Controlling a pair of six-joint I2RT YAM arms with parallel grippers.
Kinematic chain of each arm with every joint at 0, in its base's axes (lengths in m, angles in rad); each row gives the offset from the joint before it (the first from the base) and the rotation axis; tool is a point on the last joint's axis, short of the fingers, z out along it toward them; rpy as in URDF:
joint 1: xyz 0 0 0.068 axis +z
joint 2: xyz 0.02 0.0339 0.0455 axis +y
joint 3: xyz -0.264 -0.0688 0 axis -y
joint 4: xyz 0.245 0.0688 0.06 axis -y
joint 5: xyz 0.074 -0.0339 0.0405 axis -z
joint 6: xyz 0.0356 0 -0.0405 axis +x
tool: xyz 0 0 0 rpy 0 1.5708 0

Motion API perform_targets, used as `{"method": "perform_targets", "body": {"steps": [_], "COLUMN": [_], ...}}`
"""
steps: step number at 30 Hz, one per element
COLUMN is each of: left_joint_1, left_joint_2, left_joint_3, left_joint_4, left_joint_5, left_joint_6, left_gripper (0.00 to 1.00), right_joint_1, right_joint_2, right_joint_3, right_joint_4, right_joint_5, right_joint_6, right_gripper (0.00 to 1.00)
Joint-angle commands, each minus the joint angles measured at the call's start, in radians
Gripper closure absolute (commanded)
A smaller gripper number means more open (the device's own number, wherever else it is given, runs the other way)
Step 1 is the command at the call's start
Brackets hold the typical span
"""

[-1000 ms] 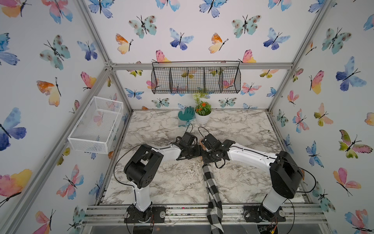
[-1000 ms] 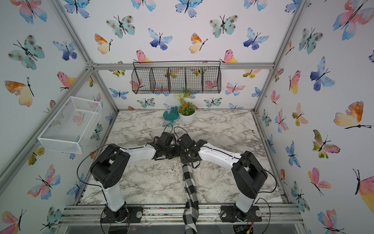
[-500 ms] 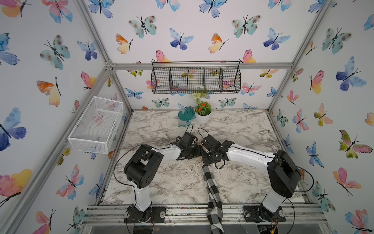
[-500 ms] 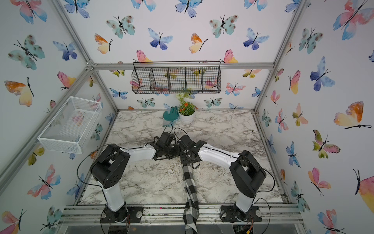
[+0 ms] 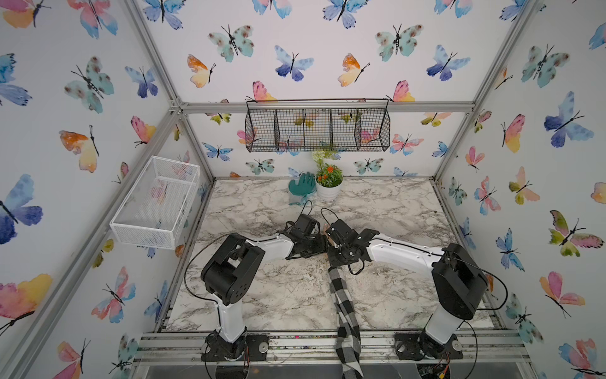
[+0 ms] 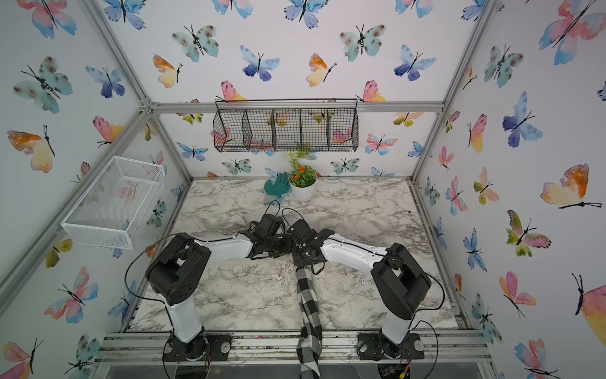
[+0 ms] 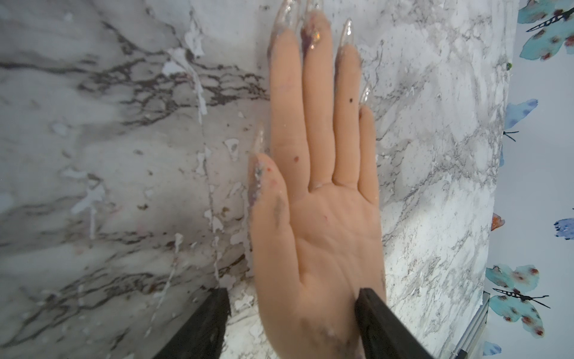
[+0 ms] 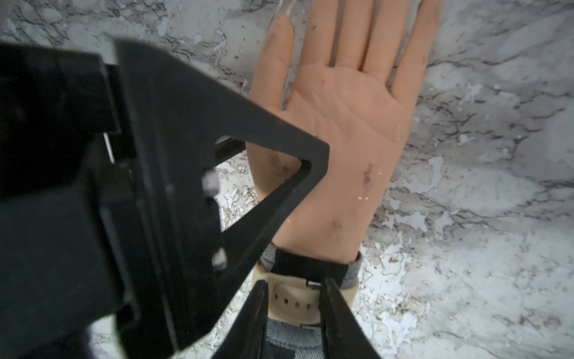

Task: Take off the watch
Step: Untie the watch from the hand.

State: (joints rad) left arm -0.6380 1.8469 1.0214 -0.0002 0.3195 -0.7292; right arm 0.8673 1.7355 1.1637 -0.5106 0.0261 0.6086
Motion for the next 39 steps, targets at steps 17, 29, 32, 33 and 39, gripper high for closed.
{"method": "perform_targets", "body": {"steps": [17,29,32,33,39], "left_joint_1": [-0.008,-0.008,-0.008,-0.008,-0.007], "left_joint_2": [0.031,0.035,0.035,0.035,0.035], "left_joint_3": [-0.001,-0.012,-0.011,-0.014,-0.012], "left_joint_4": [-0.080,-0.080,-0.080,-0.078,-0.078], "left_joint_5": [-0.020,-0.025,-0.024,-0.023,-0.021], "left_joint_6": [0.008,0.011,0.011,0.010,0.010], "left_gripper": [0.33,0.33,0.33,0.33,0.33], "right_joint_1": [0.010,-0.035,-0.036,-0.035,-0.035], "right_joint_2": [0.026,-0.103,-0.120,-0.125,-0.158], "right_joint_3": [-0.090,-0.136,-0.133,-0.130,-0.120], "right_joint_4": [-0.037,-0.038,-0.026,-0.019,0.038], "right_joint_5": [0.024,0.138,0.121,0.112,0.041], "right_joint_6": [-0.036,0.047,0.059,0.062,0.046], "right_gripper": [0.97,0.97,0.97,0.97,0.63]}}
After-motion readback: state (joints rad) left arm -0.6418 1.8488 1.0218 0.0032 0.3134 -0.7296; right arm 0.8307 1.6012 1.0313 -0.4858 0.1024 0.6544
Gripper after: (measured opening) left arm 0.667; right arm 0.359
